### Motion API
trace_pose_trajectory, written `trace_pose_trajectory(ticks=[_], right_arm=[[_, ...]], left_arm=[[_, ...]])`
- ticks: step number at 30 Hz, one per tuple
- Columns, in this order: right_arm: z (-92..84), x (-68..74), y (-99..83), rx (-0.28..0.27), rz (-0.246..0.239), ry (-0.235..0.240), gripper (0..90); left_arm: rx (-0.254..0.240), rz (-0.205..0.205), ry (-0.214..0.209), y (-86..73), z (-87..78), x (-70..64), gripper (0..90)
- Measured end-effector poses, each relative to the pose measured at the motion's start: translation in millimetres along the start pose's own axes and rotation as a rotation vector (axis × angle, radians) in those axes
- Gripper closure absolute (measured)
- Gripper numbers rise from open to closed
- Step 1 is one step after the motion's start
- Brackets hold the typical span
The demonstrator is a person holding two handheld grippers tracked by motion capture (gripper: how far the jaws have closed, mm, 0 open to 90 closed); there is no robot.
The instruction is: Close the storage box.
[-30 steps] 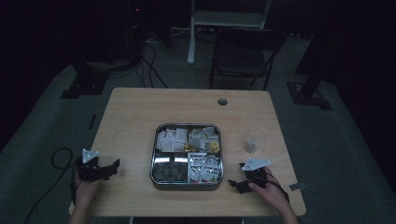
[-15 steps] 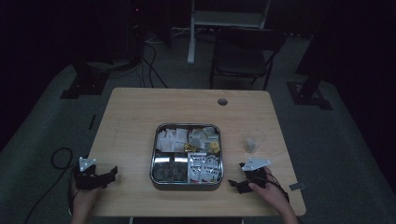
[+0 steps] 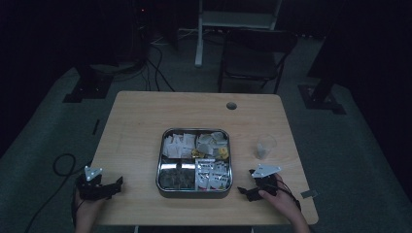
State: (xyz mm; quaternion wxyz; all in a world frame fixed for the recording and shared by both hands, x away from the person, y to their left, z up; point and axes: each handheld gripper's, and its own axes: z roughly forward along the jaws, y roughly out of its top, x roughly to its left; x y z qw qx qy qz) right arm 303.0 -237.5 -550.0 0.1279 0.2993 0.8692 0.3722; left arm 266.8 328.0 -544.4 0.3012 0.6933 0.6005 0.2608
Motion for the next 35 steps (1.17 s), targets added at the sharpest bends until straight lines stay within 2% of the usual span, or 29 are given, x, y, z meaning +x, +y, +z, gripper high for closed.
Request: trace_pose_trajectory(ticks=[1, 2, 4, 7, 10, 13, 35], right_arm=[[0.0, 0.0, 0.0, 0.000, 0.000, 0.000, 13.1], [0.0, 0.0, 0.0, 0.000, 0.000, 0.000, 13.1], [0.0, 0.1, 0.0, 0.000, 0.001, 0.000, 13.1], [0.0, 0.0, 0.0, 0.000, 0.000, 0.000, 13.1], [0.1, 0.0, 0.0, 0.000, 0.001, 0.000, 13.0], [0.1, 0.0, 0.0, 0.000, 0.001, 0.000, 13.0], [0.1, 0.1, 0.0, 0.000, 0.002, -0.001, 12.8]], left_arm=[[0.015, 0.022, 0.003, -0.1, 0.4, -1.0, 1.9], [0.015, 0.022, 0.003, -0.1, 0.4, -1.0, 1.9], [0.056, 0.049, -0.019, -0.5, 2.2, -2.6, 1.9], [0.058, 0.061, -0.047, -0.2, 2.9, -2.8, 2.0], [0.059, 0.103, -0.086, -0.1, 3.0, -4.3, 2.0], [0.059, 0.118, -0.100, 0.5, 3.7, -4.1, 2.0], [0.060, 0.121, -0.104, 0.8, 4.0, -3.8, 2.0]])
